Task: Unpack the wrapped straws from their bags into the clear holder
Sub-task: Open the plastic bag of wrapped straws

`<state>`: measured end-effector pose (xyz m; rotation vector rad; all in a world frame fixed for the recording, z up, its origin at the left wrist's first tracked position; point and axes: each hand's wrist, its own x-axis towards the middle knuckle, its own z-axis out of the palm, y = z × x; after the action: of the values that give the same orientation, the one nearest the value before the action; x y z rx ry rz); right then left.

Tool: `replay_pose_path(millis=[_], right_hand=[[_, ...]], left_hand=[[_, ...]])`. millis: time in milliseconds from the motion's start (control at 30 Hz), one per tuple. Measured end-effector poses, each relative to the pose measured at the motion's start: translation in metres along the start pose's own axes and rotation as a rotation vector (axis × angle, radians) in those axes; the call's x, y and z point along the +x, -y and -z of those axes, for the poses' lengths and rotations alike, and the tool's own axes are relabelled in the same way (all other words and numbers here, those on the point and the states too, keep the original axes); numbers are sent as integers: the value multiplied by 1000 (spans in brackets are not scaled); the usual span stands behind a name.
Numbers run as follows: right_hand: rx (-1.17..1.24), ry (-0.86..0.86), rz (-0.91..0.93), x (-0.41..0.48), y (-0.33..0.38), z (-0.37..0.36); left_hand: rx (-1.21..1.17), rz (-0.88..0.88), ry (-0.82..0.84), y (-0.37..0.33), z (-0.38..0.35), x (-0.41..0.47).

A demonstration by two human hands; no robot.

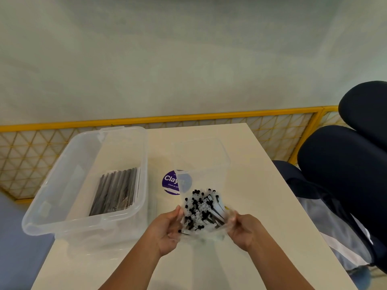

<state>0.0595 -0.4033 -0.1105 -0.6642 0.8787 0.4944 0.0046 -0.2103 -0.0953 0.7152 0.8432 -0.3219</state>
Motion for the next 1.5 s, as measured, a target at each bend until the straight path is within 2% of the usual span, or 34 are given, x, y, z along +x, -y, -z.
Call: replay_pose_path(millis=[133,267,467,567,667,767,867,933,1000,1100,1200,1333,1500], right_hand=[[-78,-72,58,9,-5,5],[-221,-37,143,-1,-6,5],[-366,4,141,0,-7,9],[-413,-20,147,0,-7,8],[-404,-72,89,12,-9,13],[-503,-129,29,50,-9,27],[-624,-6,-57,19,-7,16],[-699,15,36,5,-3,12],[-762,75,216,-1,0,10],[-697,328,402,-15,2,5],[-714,531,550,-30,6,3],[-1127,682,780,-42,12,-3],[-1739,645,959,-49,10,-17]], left_hand=[[-6,13,-50,7,0,8],[64,19,-77,8,1,9],[266,138,45,12,11,9],[292,158,147,10,9,1],[217,179,224,4,9,2],[13,175,374,0,9,4],[-248,169,633,0,12,7],[-300,156,699,0,9,4],[-308,137,691,0,5,2],[-339,54,653,-1,-4,1],[-353,20,516,-3,-7,7],[-335,31,441,-6,-7,7],[-263,-11,322,-12,-9,3]])
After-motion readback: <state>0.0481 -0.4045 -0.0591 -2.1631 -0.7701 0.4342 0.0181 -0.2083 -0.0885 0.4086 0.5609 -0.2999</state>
